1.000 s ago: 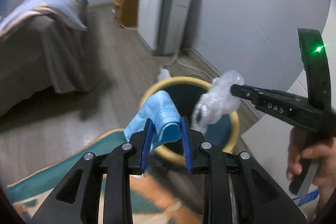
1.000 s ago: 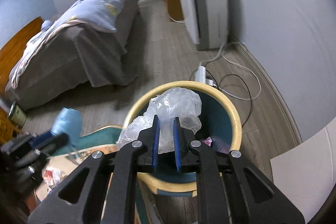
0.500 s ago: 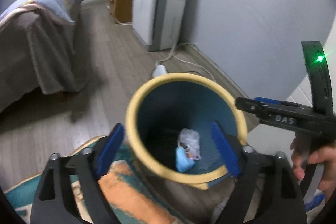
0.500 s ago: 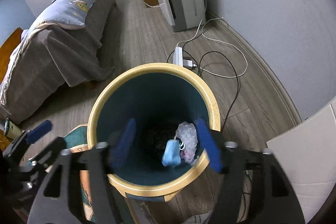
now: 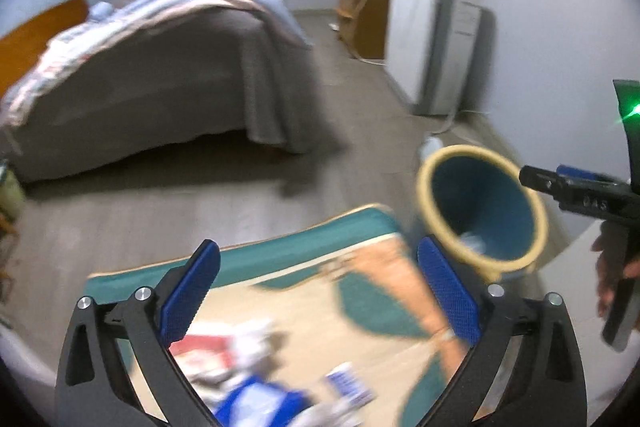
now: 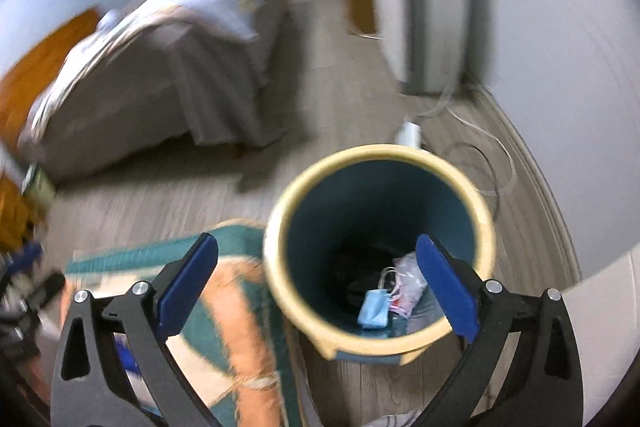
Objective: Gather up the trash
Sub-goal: 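Move both tools back over the cushion, then grasp the white tissue with the left tool while the right tool grasps the toothpaste box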
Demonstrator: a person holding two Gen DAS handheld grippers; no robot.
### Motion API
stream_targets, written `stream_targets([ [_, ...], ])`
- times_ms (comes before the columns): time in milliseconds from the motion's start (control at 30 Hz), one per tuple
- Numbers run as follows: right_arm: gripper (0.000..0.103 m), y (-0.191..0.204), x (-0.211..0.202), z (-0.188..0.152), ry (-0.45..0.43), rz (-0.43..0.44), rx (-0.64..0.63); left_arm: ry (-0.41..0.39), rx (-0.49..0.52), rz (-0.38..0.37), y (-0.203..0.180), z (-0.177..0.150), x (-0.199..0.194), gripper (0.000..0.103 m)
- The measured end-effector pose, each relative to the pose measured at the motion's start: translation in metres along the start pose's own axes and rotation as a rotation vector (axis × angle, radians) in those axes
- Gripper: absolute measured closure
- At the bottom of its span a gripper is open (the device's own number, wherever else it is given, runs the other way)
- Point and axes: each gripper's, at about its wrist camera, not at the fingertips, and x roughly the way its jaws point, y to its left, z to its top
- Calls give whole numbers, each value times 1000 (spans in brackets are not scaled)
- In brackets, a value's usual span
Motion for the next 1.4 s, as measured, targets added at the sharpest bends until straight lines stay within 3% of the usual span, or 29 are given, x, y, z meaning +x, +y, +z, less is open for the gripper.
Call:
stream_targets([
  [100, 6, 52, -1, -12, 12, 41, -143, 28, -33, 94, 30, -13, -16, 5],
  [233, 6, 109, 3, -32, 59, 90, -258, 24, -89, 91, 67, -36, -43, 5],
  [367, 6, 141, -1, -53, 73, 118, -314, 23, -141, 94, 99, -60, -58, 5],
  [467, 6, 153, 2, -75, 124, 136, -303, 15, -154, 112, 112, -73, -60, 5],
  [667, 6, 164, 19, -112, 198, 92, -291, 92, -179, 147, 145, -90, -39, 5],
  [867, 7, 156, 47, -121, 267, 71, -205, 109, -296, 67, 171, -97, -27, 5],
  [1033, 27, 172, 67, -138, 349, 86, -262, 153, -267, 82, 172, -104, -4, 5],
  [1200, 54, 181, 84, -151, 412, 102, -305, 222, -241, 79, 166, -108, 25, 6],
  [1300, 62, 180, 93, -160, 470, 136, -307, 233, -198, 76, 159, -105, 38, 7],
  [1367, 66, 184, 94, -163, 462, 125, -354, 242, -180, 50, 152, -103, 47, 7],
  [1400, 74, 184, 94, -163, 462, 124, -367, 245, -175, 41, 149, -102, 48, 7],
])
